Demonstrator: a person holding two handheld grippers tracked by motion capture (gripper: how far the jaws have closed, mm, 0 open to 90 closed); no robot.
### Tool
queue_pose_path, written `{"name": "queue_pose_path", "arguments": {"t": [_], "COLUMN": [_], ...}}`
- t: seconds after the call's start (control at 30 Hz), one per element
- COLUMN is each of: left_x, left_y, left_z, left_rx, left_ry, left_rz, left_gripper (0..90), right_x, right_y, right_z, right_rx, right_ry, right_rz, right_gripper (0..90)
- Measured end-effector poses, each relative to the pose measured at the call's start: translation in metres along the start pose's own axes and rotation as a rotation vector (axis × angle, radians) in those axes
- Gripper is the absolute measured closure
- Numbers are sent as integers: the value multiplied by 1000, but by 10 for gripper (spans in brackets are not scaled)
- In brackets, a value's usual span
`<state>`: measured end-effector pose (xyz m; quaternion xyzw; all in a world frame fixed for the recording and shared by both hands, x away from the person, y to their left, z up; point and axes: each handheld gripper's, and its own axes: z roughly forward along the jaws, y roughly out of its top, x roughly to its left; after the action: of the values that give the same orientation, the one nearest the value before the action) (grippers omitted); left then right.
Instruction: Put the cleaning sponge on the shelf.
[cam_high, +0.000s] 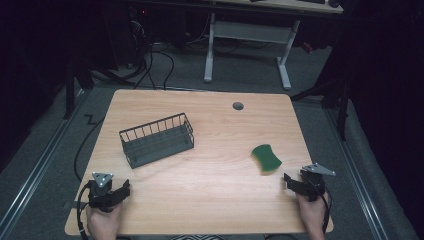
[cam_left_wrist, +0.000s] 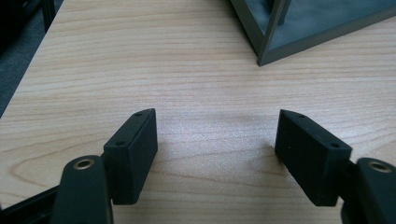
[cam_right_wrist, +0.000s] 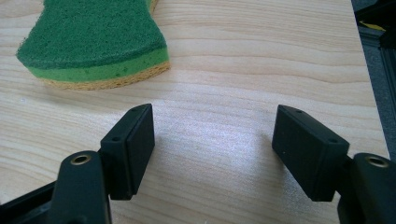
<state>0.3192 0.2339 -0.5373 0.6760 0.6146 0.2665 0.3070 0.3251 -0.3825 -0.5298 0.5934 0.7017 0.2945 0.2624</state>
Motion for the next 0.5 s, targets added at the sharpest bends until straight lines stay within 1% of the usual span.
{"name": "queue_pose_path", "arguments": {"t": [0.33, 0.5], "left_x": [0, 1], "left_y": [0, 0], "left_z": [0, -1], "left_rx": [-4, -7], "left_ry": [-1, 0], "left_rz": [1, 0], "left_gripper": [330, 397], "right_x": [0, 1], "right_y": [0, 0], "right_z": [0, 0], "right_rx": [2, 3], "right_ry": [-1, 3], "right_rz": [0, -1], "right_gripper": [300, 300]}}
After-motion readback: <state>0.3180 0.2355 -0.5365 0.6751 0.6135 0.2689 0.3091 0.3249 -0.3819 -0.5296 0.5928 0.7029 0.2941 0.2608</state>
